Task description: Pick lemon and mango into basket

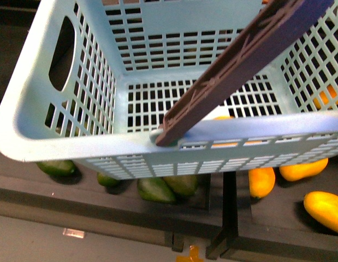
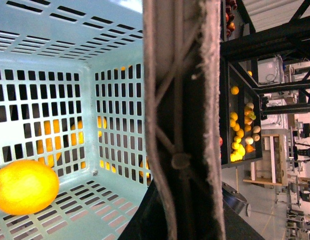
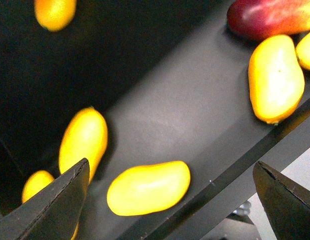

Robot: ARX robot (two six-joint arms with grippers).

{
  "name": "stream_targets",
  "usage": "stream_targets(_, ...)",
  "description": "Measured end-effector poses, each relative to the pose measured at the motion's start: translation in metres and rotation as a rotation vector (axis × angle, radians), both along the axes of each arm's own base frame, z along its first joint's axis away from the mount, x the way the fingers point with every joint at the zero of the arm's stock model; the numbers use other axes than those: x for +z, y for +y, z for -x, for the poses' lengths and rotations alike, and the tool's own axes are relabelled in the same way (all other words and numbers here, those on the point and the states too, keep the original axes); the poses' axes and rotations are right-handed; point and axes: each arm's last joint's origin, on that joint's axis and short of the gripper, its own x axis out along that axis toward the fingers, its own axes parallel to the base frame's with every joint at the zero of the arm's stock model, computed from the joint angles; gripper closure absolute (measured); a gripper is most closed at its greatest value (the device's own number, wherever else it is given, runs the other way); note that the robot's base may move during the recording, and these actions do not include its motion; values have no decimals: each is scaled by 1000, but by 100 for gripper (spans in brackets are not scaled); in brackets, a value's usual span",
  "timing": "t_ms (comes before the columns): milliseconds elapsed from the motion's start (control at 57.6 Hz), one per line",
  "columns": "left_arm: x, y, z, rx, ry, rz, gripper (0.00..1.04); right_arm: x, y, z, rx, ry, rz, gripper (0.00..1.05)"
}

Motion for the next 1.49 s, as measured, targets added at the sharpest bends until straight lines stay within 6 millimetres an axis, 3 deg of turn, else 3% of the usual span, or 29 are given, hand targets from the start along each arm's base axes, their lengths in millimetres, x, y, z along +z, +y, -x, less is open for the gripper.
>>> stream_targets(226, 0, 0, 0, -2, 0, 1, 100, -17, 6, -31, 2, 7, -77, 9)
stream_targets(626, 0, 0, 0, -1, 0, 0, 100, -81, 32, -68, 7, 111, -164, 9)
stream_targets(1112, 0, 0, 0, -1, 0, 0, 100, -109, 44, -105, 32, 167, -161, 9)
stream_targets(1251, 0, 0, 0, -2, 0, 0, 100, -108, 50, -131, 57, 129, -161, 9)
stream_targets(1303, 0, 0, 0, 0, 0, 0, 100, -110, 51, -137, 60, 133, -161, 15)
stream_targets(1494, 0, 0, 0, -2, 0, 0, 100, -114, 53, -147, 65, 130, -160, 9)
